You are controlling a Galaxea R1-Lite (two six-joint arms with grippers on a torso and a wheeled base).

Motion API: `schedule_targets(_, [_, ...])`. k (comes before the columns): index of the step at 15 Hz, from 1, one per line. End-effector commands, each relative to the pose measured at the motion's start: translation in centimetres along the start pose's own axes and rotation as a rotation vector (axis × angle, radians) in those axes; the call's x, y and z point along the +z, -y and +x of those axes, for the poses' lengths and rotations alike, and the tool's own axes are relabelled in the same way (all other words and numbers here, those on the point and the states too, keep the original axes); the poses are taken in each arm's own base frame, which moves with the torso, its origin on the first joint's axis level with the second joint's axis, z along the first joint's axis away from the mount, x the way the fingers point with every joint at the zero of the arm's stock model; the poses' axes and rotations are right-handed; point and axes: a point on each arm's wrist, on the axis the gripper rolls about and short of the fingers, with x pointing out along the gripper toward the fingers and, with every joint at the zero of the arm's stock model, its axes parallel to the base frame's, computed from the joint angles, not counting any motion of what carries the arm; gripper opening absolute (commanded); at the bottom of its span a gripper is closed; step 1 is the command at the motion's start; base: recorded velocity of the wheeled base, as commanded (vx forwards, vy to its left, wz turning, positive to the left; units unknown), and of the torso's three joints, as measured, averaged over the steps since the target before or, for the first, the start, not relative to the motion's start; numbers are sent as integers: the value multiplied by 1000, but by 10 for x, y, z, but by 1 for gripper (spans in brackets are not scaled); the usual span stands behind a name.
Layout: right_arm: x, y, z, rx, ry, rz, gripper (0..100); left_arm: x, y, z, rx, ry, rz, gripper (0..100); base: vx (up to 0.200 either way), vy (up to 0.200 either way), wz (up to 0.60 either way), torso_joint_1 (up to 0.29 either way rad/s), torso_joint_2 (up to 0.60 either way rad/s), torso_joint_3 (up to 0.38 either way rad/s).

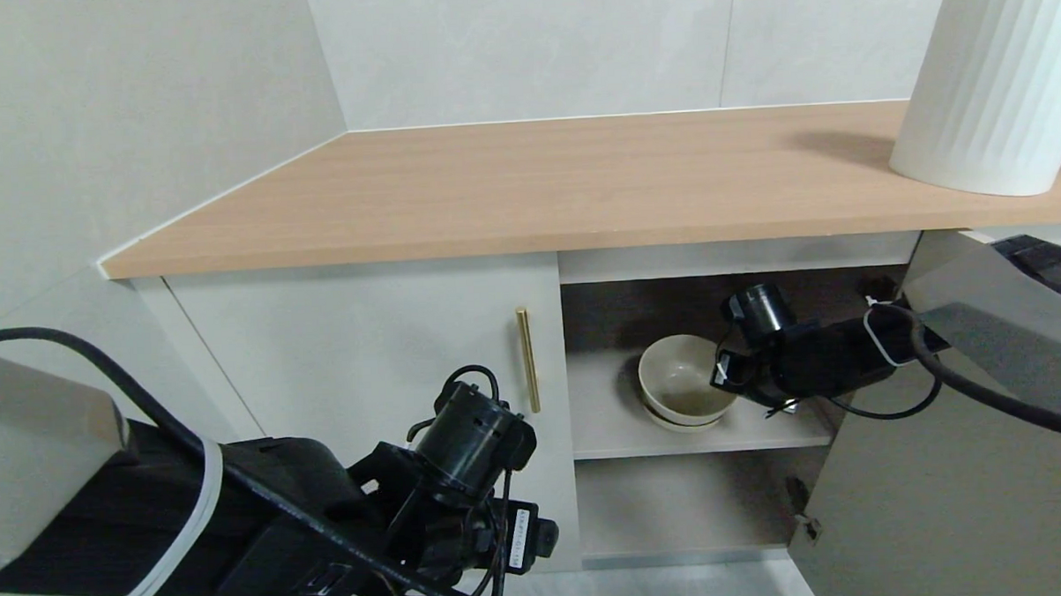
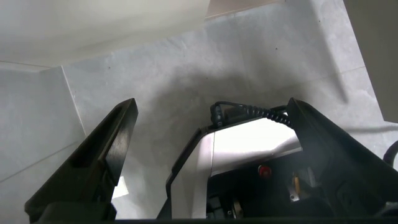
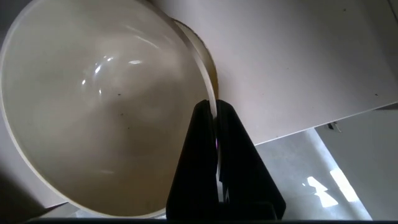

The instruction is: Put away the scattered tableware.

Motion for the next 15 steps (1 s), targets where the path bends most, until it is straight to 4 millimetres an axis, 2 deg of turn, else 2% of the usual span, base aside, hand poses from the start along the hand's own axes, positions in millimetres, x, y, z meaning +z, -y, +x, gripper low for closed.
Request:
schedule_targets(1, [-2,0,2,-1,-4,-2,0,0,0,0,1,0,0,100,0,0,0,0,0,0])
schedule_targets(7, [-6,1,7,-8,-13,-7,0,0,0,1,5,1,0,100,0,0,0,0,0,0])
schedule_targets(8, [-6,0,7,-6,-12,-6,100,0,0,0,5,2,0,100,0,0,0,0,0,0])
schedule_targets(15, [-4,0,4,-4,-9,-3,100,0,0,0,4,3,0,100,0,0,0,0,0,0])
